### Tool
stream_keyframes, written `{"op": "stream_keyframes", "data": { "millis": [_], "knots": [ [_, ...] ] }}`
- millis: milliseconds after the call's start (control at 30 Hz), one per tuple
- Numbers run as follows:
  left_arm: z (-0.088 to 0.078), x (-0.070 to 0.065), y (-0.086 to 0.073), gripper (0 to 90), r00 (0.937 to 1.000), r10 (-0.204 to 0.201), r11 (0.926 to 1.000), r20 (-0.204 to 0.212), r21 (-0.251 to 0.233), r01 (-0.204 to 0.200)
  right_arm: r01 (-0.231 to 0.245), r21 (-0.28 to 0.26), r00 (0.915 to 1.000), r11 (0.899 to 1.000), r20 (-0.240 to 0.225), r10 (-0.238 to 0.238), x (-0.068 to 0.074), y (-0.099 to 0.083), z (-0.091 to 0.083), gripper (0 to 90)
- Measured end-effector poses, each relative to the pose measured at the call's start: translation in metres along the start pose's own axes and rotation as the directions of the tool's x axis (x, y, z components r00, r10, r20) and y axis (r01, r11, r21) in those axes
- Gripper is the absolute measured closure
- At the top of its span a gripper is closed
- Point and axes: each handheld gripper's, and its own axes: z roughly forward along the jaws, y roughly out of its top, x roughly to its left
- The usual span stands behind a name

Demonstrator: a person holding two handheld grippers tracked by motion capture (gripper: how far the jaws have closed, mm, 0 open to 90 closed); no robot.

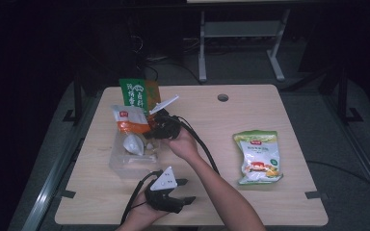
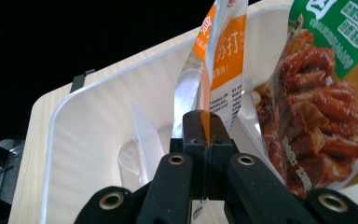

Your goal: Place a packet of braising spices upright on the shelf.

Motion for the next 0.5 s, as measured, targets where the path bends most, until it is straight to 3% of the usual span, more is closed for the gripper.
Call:
{"op": "stream_keyframes", "data": {
  "millis": [300, 500],
  "knots": [
    [0.0, 0.0, 0.0, 37.5, 1.0, -0.002, 1.0, 0.0, -0.001, 0.002, -0.018, 0.012, 0.9998, 1.0, -0.009, 0.018, -0.004, -0.012, 0.001, 89.7],
    [0.0, 0.0, 0.0, 37.6, 1.0, -0.001, 1.0, 0.0, 0.0, 0.001, -0.009, 0.025, 0.9999, 1.0, -0.005, 0.009, -0.003, -0.01, 0.0, 89.1]
  ]
}}
